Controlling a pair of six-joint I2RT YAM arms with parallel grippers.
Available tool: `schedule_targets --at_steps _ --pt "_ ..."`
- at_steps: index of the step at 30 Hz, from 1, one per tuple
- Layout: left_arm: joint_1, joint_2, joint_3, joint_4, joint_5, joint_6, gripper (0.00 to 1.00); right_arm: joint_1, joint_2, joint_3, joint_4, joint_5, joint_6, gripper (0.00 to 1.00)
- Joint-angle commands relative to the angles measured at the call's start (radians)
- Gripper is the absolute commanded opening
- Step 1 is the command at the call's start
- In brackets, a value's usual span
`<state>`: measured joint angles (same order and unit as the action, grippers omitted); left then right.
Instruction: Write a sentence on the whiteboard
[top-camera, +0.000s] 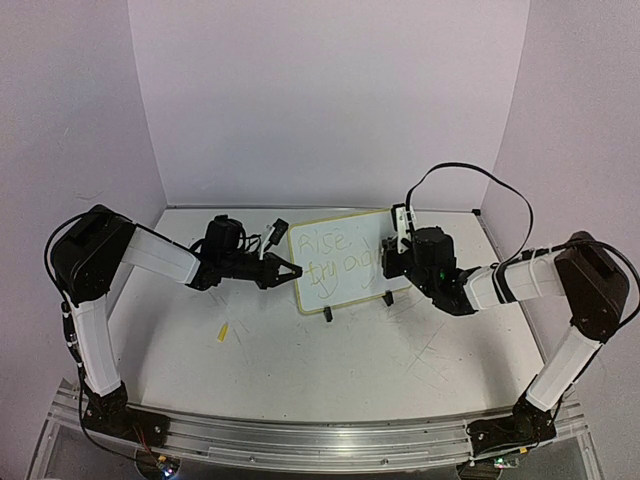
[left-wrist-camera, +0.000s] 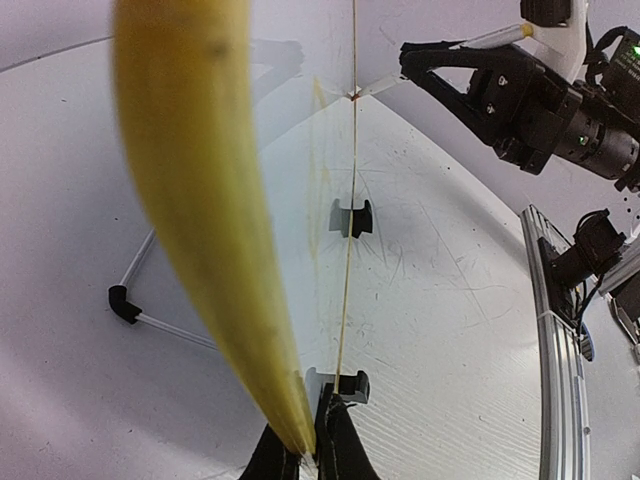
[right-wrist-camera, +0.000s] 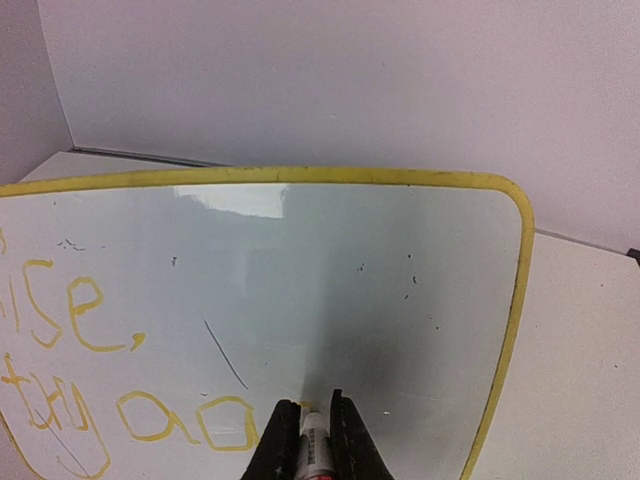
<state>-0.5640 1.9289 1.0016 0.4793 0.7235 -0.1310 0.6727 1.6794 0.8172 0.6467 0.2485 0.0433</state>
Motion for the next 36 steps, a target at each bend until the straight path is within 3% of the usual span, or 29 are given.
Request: schedule_targets --at_steps 1,16,23,36 --pt "0.017 0.026 0.003 -0.096 -0.156 0.108 0.0 -0.005 0.011 -0.028 0.014 -0.002 0.021 0.0" --pt "0.018 0.027 0.005 -0.099 -0.155 0.106 0.0 -0.005 -0.002 -0.058 0.012 0.034 0.021 0.0" --pt "0.017 0.029 0.002 -0.1 -0.157 0.106 0.0 -0.005 -0.193 -0.086 -0.008 -0.092 0.007 0.0" --pt "0.018 0.018 0.0 -0.104 -0.163 0.11 0.0 -0.061 -0.096 -0.046 0.086 -0.176 -0.013 0.0"
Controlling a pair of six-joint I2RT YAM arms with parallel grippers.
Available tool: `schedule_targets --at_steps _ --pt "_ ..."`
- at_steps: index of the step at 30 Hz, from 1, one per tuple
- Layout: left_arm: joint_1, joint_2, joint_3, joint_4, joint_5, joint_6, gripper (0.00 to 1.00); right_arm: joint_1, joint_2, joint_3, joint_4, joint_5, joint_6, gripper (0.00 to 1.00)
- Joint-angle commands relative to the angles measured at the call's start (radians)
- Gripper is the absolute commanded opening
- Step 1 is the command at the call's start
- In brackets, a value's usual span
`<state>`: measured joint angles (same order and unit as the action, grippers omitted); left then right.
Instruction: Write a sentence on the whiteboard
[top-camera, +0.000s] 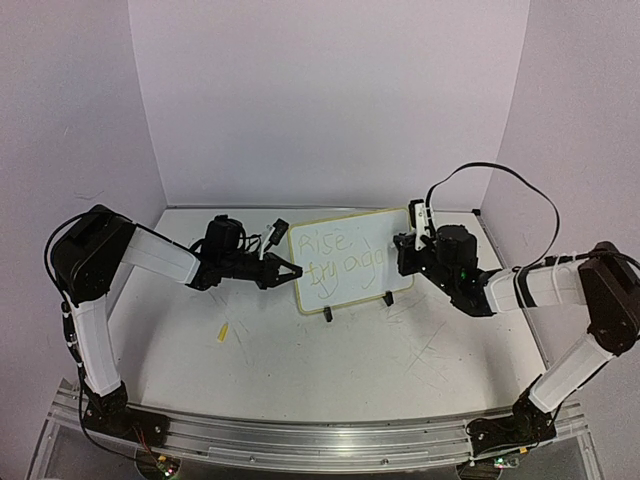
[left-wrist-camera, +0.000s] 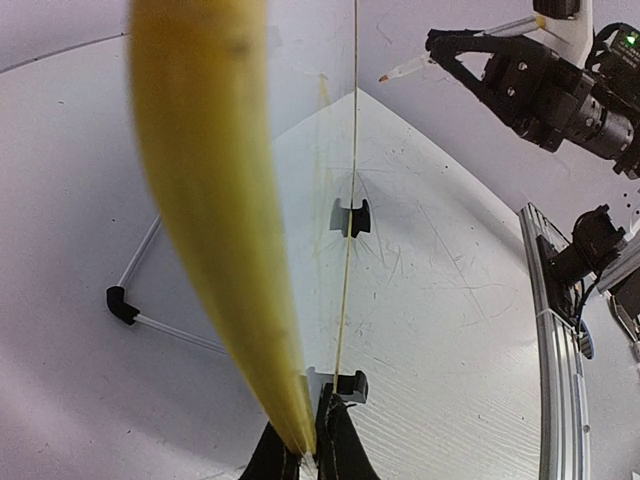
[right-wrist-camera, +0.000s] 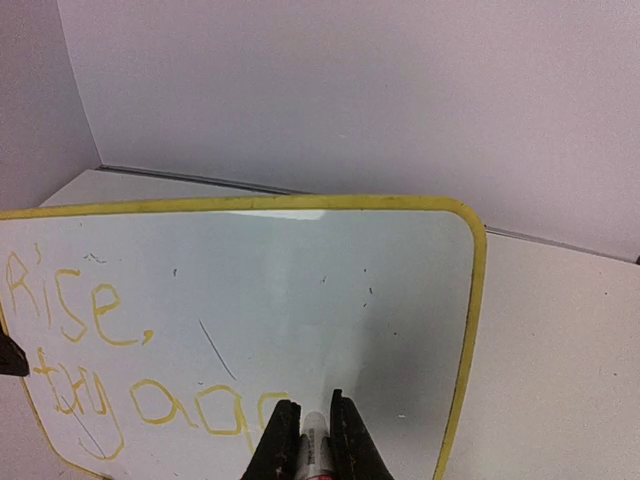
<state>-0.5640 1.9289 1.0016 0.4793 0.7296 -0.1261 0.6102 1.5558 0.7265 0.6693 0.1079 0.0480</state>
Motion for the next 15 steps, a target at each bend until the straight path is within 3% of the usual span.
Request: schedule_targets --at_steps 1,15 --pt "0.018 0.018 0.0 -0.104 -0.169 0.105 0.0 0.001 0.034 0.05 0.065 -0.041 -0.018 0.0" --pt "0.018 0.016 -0.004 -0.105 -0.172 0.109 0.0 -0.001 0.082 0.094 0.087 0.027 -0.015 0.0"
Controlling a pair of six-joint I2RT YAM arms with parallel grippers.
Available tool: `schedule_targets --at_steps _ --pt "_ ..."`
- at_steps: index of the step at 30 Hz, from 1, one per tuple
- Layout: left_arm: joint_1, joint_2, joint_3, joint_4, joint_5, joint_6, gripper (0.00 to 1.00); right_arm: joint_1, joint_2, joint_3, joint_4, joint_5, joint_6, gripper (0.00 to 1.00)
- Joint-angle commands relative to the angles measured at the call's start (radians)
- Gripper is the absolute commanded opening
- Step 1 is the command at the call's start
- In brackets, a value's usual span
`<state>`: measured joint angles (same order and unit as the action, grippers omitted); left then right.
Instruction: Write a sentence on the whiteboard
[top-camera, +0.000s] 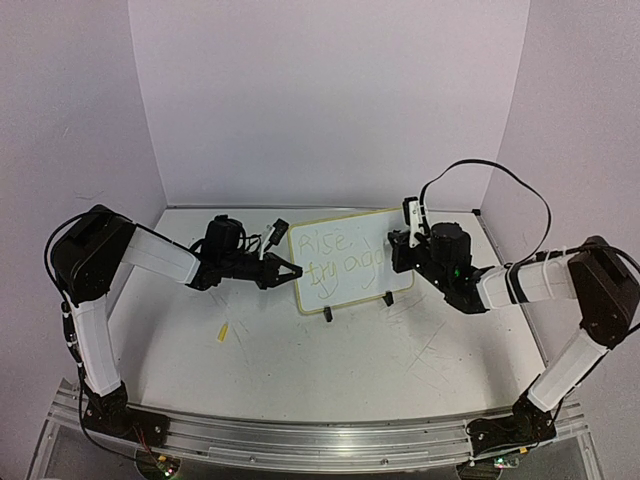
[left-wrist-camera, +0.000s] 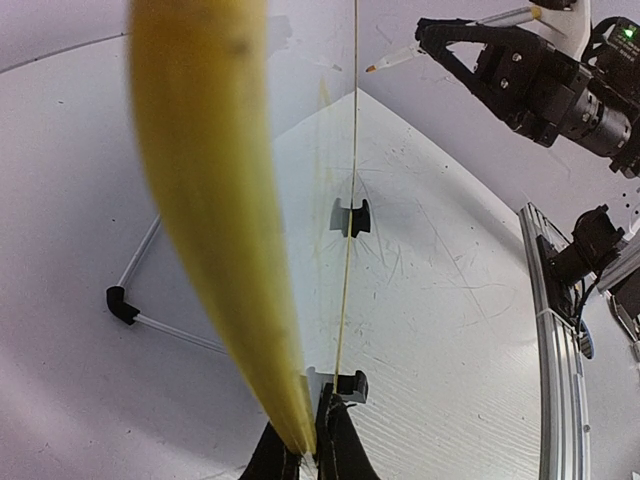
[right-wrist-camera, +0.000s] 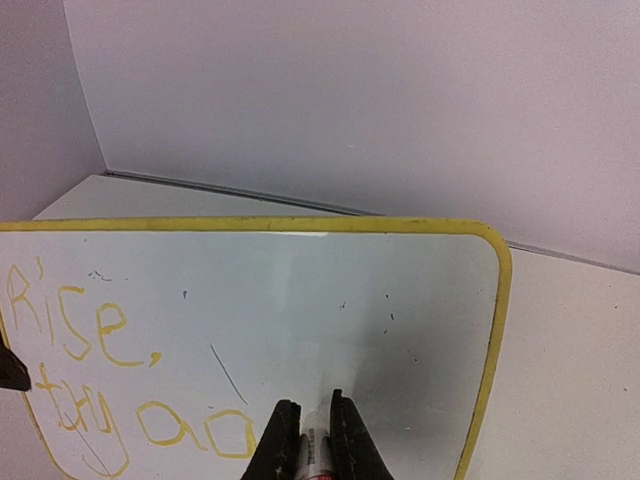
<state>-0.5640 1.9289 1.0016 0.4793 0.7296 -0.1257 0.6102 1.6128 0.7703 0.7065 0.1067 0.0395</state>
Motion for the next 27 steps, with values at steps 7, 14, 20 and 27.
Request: schedule_targets --at_steps 7,14,20,27 --pt "0.017 0.017 -0.005 -0.106 -0.172 0.11 0.0 -0.001 0.039 0.059 0.044 0.063 -0.008 0.0" --pt "0.018 0.016 -0.002 -0.107 -0.171 0.11 0.0 -0.001 0.059 0.066 0.012 0.091 -0.004 0.0" --pt "0.018 0.012 -0.003 -0.108 -0.172 0.11 0.0 -0.001 0.053 0.054 -0.002 0.084 0.003 0.0" --pt "0.018 0.015 0.0 -0.109 -0.172 0.11 0.0 -0.001 -0.019 -0.002 0.041 0.045 0.003 0.0"
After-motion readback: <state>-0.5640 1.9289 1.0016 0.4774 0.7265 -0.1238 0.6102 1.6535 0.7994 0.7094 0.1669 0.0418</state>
